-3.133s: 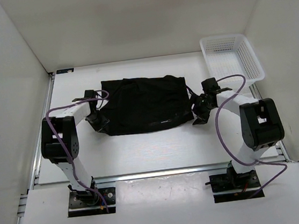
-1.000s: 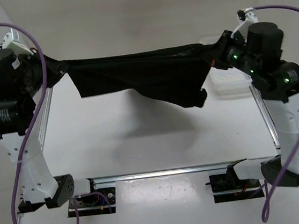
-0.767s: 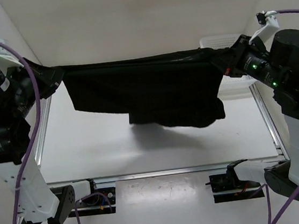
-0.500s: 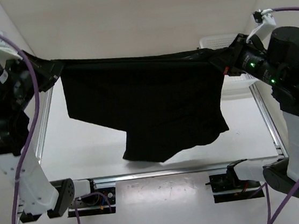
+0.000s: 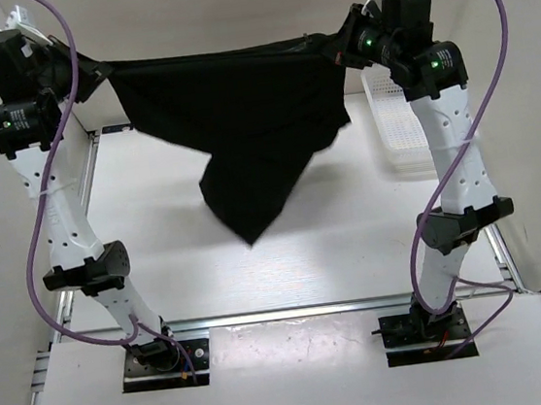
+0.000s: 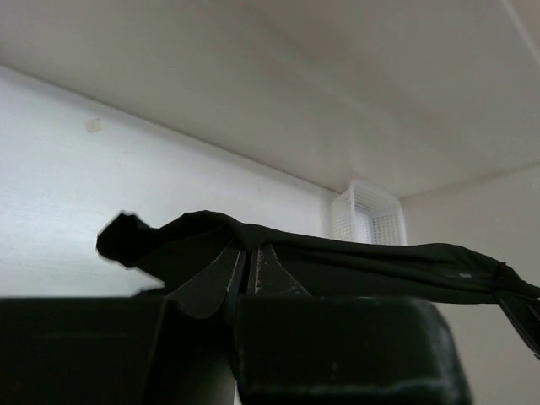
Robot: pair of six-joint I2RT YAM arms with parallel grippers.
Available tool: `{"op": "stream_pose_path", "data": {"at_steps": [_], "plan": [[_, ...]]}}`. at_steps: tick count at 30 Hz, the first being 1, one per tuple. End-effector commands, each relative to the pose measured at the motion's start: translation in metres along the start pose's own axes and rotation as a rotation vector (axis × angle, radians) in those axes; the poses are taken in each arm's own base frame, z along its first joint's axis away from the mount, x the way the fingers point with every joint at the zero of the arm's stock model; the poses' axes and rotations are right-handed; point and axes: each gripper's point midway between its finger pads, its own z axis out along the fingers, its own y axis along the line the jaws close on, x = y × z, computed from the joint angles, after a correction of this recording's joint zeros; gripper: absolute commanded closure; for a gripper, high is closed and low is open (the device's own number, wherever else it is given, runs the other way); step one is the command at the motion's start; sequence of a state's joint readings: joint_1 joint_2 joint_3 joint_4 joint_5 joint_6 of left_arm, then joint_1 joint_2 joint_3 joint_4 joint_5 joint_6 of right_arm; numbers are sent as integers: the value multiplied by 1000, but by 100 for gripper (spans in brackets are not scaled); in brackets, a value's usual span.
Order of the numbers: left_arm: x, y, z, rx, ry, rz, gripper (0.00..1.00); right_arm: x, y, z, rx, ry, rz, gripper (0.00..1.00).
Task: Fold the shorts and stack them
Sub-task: Flatten the shorts out
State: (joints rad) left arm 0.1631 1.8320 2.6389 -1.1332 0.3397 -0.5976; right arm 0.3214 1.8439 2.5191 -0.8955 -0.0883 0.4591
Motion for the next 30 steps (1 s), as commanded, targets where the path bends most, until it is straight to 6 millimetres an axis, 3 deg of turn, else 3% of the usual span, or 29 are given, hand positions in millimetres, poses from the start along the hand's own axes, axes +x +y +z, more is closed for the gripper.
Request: {"op": "stream_pose_path", "data": {"at_steps": [1, 4, 5, 7, 8, 9, 10, 11, 12, 13, 14, 15, 16, 17, 18, 19, 20, 21, 23, 25, 26, 28, 30], "plan": [[-90, -14, -62, 11, -360, 84, 89, -88, -13, -52, 73, -320, -22, 100], [-92, -23, -73, 46, -371, 89, 89, -82, -16, -52, 78, -309, -20, 100], [-92, -15, -72, 28, -366, 82, 89, -79, -18, -51, 82, -305, -29, 100], [-88, -19, -83, 28, -366, 82, 89, -58, -28, -45, 101, -242, -32, 100], [-80, -8, -75, 2, -332, 86, 89, -48, -34, -42, 114, -213, -28, 100], [-75, -10, -84, -2, -329, 94, 89, -43, -34, -49, 116, -210, -27, 100], [-67, -6, -83, -7, -304, 86, 89, -10, -53, -34, 156, -123, -14, 100], [-44, 20, -65, -64, -220, 73, 89, 0, -59, -30, 160, -115, -13, 100], [-29, 31, -62, -89, -179, 54, 89, 8, -60, -41, 158, -119, -14, 100], [-21, 29, -77, -91, -194, 68, 89, 54, -85, -26, 205, -18, 1, 100], [-1, 35, -73, -101, -159, 59, 89, 67, -92, -24, 209, -7, 3, 100], [43, 78, -53, -189, -47, 22, 89, 82, -96, -29, 209, 14, -5, 100], [57, 78, -65, -183, -57, 31, 89, 102, -101, -28, 216, 52, -3, 100], [79, 95, -64, -217, -17, 26, 89, 144, -118, -28, 234, 139, -1, 100], [129, 134, -56, -297, 95, -21, 89, 164, -115, -27, 217, 171, -19, 100], [144, 143, -69, -320, 96, -28, 89, 184, -118, -29, 221, 210, -20, 100], [163, 158, -74, -355, 119, -45, 89, 219, -123, -36, 220, 274, -35, 100], [196, 188, -80, -421, 175, -90, 89, 236, -123, -40, 206, 311, -34, 100], [212, 195, -101, -441, 154, -98, 89, 277, -121, -54, 185, 388, -32, 100], [231, 210, -113, -507, 166, -125, 89, 303, -120, -65, 186, 447, -22, 100], [230, 209, -121, -528, 139, -138, 89, 323, -118, -74, 180, 489, -23, 100], [231, 208, -123, -530, 136, -152, 89, 342, -119, -87, 197, 533, 0, 100], [235, 222, -129, -617, 141, -178, 89, 364, -115, -100, 190, 575, 15, 100]]}}
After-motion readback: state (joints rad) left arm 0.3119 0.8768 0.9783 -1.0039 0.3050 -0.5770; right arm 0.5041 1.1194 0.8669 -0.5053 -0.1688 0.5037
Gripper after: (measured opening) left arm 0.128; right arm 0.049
